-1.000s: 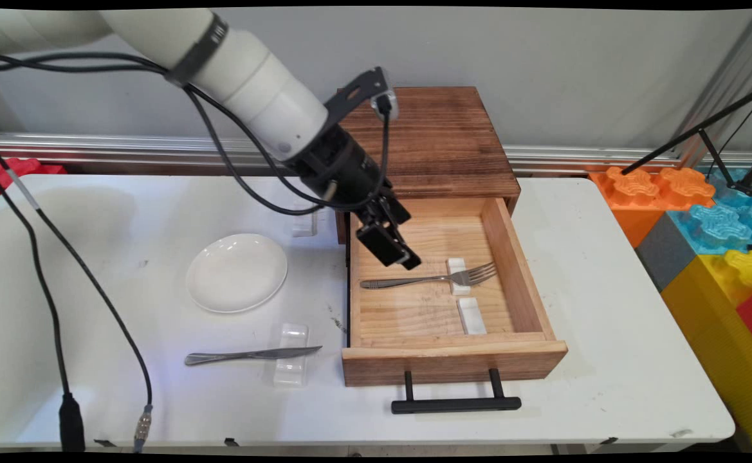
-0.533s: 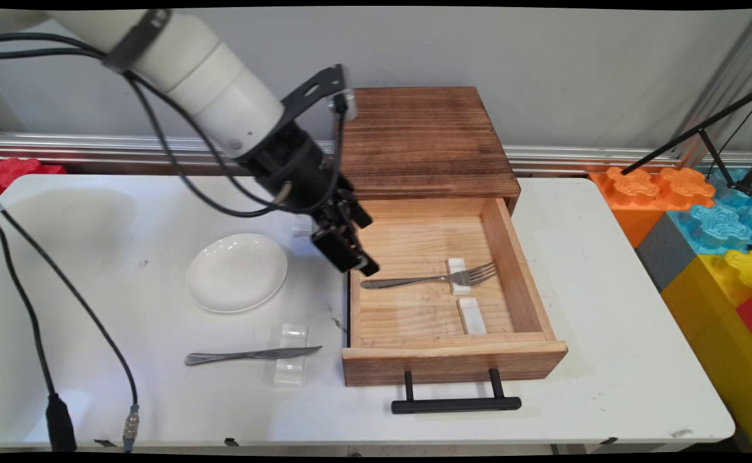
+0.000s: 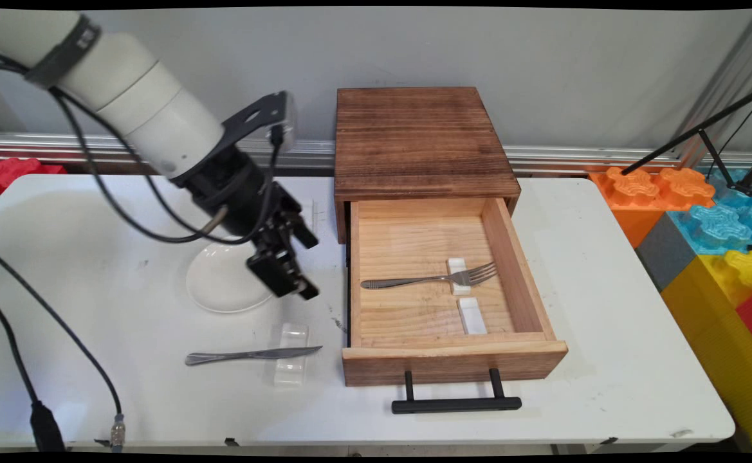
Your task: Pick up the knife from the right of the white plate
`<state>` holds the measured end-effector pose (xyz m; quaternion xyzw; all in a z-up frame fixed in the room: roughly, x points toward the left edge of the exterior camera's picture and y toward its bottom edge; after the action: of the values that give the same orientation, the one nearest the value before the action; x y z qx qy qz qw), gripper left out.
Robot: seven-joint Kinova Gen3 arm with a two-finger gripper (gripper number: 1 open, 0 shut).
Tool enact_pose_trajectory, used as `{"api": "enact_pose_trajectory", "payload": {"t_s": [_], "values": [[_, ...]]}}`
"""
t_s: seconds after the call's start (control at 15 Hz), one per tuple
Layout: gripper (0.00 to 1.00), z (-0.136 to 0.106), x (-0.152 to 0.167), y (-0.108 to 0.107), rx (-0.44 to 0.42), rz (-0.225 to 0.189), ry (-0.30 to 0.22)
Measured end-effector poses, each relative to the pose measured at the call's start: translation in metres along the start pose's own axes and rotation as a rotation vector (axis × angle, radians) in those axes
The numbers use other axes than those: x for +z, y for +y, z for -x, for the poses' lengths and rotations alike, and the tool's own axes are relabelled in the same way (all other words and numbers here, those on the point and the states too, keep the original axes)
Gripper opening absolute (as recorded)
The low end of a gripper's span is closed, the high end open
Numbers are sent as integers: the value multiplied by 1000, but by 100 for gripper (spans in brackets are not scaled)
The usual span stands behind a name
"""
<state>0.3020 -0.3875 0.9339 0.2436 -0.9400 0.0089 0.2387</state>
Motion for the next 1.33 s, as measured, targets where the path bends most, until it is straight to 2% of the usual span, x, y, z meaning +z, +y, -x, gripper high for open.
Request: {"api": "enact_pose_trajectory", "payload": {"t_s": [0.33,0.8,1.33], "values": [[100,33,2,4,8,-4,-56],[100,72,21,11,35,-19,-124],[100,103,51,14,55,-39,-165]]}}
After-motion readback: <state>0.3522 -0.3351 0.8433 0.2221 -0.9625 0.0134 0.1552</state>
